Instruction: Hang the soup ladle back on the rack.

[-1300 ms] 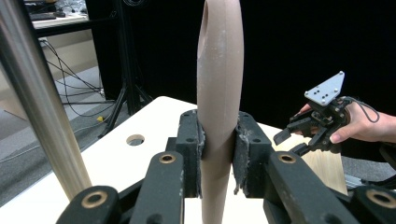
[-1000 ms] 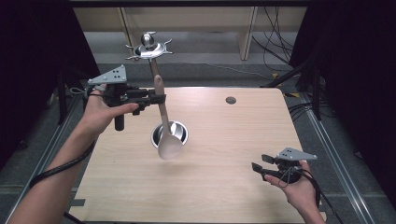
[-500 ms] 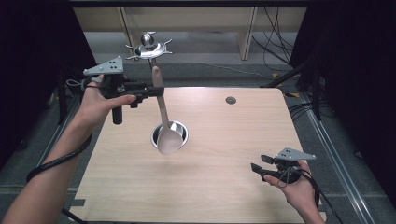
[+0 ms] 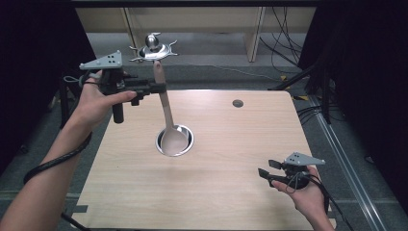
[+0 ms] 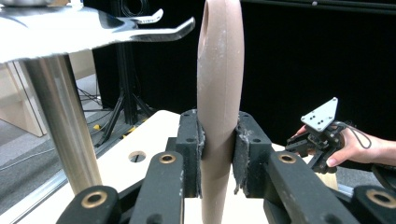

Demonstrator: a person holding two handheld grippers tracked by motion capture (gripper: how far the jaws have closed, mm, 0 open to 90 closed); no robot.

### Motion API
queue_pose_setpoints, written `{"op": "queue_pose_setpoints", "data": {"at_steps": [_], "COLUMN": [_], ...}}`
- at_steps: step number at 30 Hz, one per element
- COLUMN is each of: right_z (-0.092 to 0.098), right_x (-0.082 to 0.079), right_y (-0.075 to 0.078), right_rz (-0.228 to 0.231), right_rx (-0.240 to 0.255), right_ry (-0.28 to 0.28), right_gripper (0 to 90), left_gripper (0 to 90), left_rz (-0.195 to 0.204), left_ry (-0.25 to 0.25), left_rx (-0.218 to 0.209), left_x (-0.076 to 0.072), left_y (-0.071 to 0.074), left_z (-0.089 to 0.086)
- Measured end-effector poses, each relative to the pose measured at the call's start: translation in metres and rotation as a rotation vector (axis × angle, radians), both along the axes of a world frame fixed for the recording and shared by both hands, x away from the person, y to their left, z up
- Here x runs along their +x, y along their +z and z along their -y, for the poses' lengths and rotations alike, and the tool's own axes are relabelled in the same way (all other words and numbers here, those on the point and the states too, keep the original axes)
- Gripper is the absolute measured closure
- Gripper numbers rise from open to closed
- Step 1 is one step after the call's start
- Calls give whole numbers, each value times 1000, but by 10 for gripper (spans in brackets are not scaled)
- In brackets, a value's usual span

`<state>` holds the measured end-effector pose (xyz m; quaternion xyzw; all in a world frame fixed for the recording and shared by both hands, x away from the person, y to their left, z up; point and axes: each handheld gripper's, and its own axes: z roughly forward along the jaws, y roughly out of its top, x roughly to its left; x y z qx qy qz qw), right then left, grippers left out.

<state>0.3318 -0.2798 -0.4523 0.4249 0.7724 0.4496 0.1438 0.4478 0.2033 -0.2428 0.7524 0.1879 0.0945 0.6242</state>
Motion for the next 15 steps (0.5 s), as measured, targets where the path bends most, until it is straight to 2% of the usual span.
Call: {"op": "queue_pose_setpoints", "data": {"at_steps": [15], "right_z": [0], "right_x": [0], "right_y": [0], "right_rz": [0], "right_rx": [3], "right_ry": [-1], "right_gripper": [424], "left_gripper": [735], "left_rz": [-46], "left_ry": [-7], "left_rx": [-51], "left_x": [6], "left_y": [-6], "left_z": [-6]}}
